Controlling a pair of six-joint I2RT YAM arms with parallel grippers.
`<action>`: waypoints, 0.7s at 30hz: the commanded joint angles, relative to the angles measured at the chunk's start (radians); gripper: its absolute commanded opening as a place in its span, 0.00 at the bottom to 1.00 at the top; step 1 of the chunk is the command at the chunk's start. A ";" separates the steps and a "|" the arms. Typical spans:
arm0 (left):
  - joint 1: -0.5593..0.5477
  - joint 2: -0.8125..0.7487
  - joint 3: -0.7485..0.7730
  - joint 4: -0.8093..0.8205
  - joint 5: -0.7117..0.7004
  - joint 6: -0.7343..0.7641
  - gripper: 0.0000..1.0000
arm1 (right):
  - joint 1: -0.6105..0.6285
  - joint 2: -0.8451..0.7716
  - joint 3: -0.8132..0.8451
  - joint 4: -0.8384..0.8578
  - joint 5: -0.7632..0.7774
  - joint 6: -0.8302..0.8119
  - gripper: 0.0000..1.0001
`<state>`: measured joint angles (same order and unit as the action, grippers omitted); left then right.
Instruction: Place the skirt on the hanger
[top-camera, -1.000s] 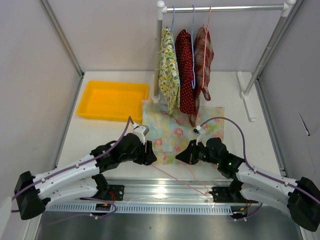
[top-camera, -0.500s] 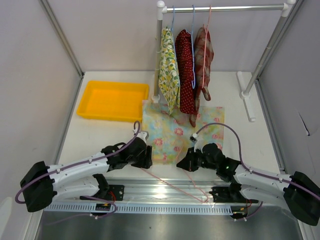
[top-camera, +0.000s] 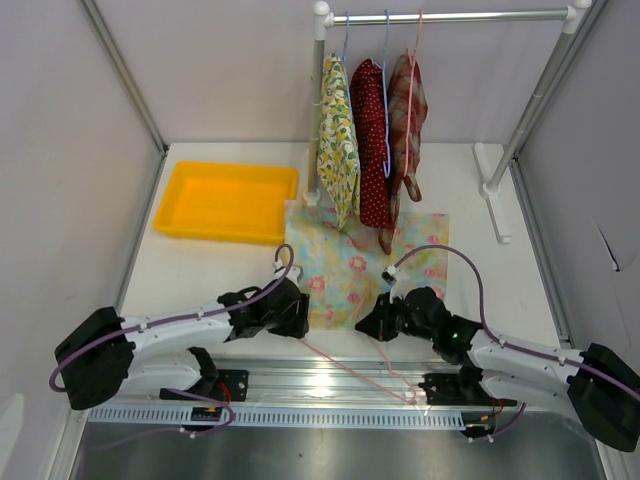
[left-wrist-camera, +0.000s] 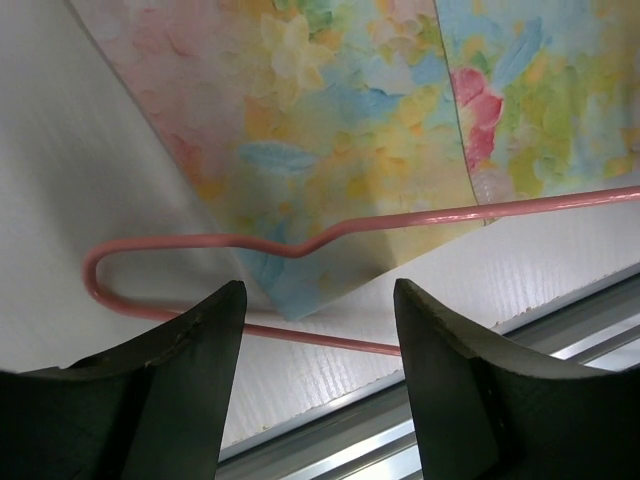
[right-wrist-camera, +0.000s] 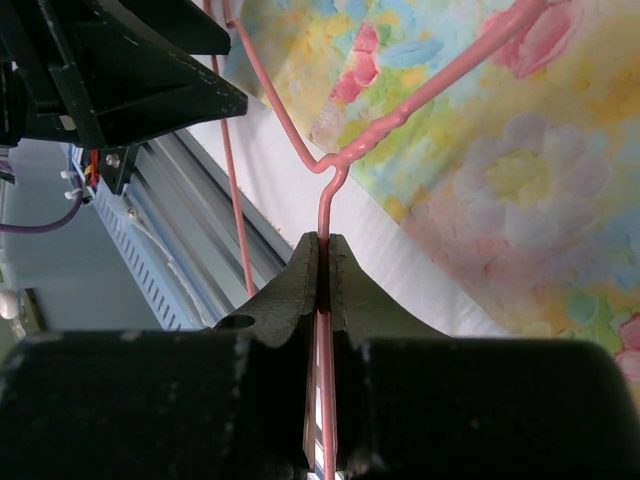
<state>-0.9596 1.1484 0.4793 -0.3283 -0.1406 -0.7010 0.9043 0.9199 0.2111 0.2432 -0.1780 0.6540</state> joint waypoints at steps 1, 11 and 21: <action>-0.004 0.030 0.013 0.045 -0.001 -0.018 0.66 | 0.015 0.025 0.001 0.021 0.038 -0.025 0.00; -0.004 0.051 0.004 0.040 -0.014 -0.023 0.26 | 0.022 0.046 0.004 0.019 0.084 -0.033 0.00; 0.009 -0.061 0.197 -0.146 -0.037 0.038 0.00 | 0.057 0.106 0.051 -0.013 0.216 -0.100 0.00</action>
<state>-0.9588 1.1332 0.5877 -0.4206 -0.1593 -0.6956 0.9451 1.0157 0.2176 0.2356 -0.0578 0.6010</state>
